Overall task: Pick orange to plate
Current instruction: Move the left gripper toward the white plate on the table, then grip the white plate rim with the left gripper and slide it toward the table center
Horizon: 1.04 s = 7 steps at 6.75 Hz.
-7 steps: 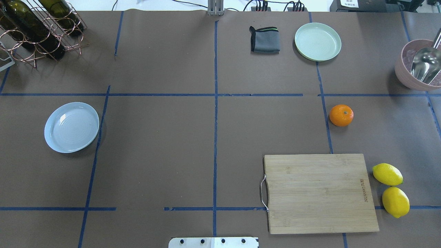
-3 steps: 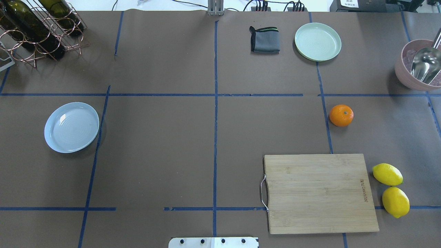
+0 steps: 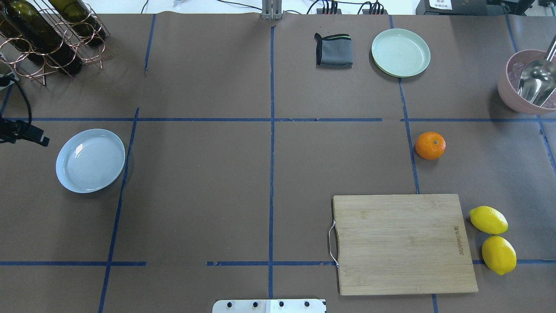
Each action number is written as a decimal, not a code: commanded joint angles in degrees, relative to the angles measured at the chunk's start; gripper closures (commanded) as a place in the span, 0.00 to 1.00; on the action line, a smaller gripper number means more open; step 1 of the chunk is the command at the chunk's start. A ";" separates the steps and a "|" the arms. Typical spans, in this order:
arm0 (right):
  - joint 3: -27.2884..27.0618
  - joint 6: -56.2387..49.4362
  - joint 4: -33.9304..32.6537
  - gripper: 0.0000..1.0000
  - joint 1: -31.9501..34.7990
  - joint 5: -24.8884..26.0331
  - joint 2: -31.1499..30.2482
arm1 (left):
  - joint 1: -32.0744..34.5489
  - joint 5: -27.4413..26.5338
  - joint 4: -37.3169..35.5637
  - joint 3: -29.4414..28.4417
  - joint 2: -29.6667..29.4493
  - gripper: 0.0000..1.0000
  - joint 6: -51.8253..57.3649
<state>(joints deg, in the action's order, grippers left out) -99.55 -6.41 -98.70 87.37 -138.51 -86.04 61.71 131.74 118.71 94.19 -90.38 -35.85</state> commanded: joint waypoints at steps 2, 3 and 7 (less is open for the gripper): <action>-0.03 -0.01 0.00 0.00 0.00 -0.44 0.00 | -6.06 -2.71 5.83 -5.06 -0.50 0.03 -5.64; 0.06 -0.01 0.00 0.00 0.00 -0.45 0.00 | -6.77 -2.71 5.91 -5.94 -0.59 0.06 -5.55; 0.06 -0.01 0.00 0.00 0.00 -0.45 0.00 | -8.01 -2.63 5.83 -6.92 -1.72 0.95 -5.72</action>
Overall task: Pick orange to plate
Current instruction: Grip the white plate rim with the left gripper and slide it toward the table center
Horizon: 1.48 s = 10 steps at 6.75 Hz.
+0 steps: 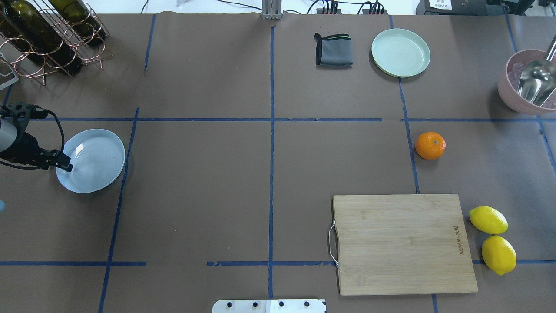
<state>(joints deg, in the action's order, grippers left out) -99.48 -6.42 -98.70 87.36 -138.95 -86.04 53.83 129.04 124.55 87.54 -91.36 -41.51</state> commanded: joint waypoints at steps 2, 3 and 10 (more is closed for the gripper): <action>-0.01 0.00 0.00 0.00 0.00 0.00 0.00 | -0.13 0.59 -0.36 -0.09 -1.88 1.00 -0.24; -0.10 0.00 0.00 0.00 0.00 0.00 0.00 | -0.13 0.77 -0.36 0.69 -2.24 1.00 -0.33; -0.54 0.00 0.09 0.00 -0.18 0.09 0.35 | -19.63 -3.78 -0.01 -3.32 -33.79 1.00 -41.11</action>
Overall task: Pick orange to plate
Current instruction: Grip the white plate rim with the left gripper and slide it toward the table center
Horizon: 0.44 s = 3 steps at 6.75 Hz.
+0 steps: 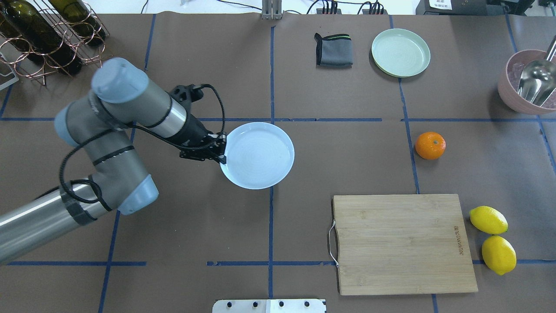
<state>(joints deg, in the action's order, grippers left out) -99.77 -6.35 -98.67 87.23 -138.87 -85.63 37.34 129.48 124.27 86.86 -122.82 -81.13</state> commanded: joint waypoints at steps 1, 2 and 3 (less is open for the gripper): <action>-0.33 -0.07 0.06 0.00 -0.04 0.00 -0.07 | -3.76 -5.20 0.27 -3.79 -2.34 1.00 -1.40; -0.25 -0.07 0.06 0.00 -1.17 0.00 0.37 | -5.50 -9.64 0.62 -4.15 -2.43 1.00 -1.48; -0.16 -0.07 0.06 0.00 -1.53 0.00 0.63 | -5.52 -9.86 0.71 -4.16 -2.34 1.00 -1.22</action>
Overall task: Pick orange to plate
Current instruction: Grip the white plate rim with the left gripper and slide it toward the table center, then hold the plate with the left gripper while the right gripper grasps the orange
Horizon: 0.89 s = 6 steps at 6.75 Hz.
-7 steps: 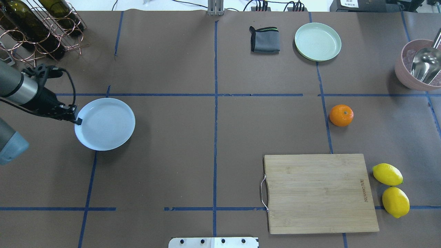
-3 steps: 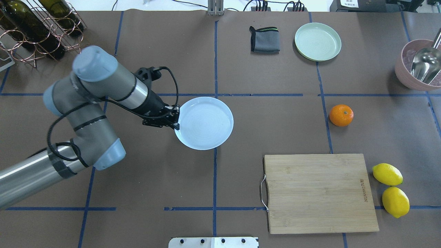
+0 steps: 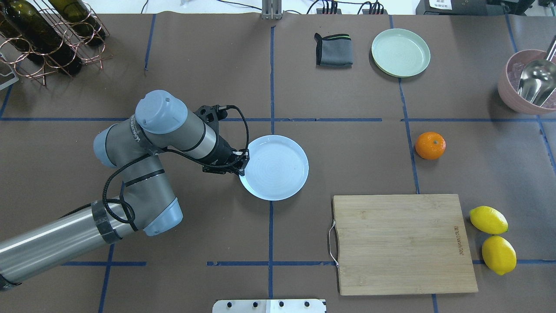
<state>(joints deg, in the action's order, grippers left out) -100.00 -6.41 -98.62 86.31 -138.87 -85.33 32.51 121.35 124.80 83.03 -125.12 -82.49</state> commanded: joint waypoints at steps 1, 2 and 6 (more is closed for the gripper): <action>0.07 0.09 0.00 0.00 -1.05 0.00 1.03 | -0.61 -1.73 0.18 -0.15 0.06 1.00 0.40; 0.42 -0.09 0.53 0.00 -1.14 0.09 1.04 | -0.52 -1.82 -0.08 0.37 0.32 0.61 0.49; 1.92 15.42 15.77 0.00 -10.67 -2.90 -0.10 | 0.63 -1.91 1.77 3.01 1.46 0.16 -0.04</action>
<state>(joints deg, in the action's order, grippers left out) -97.98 -1.36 -87.99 80.41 -141.07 -85.38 32.91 119.45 126.42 85.57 -123.79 -82.45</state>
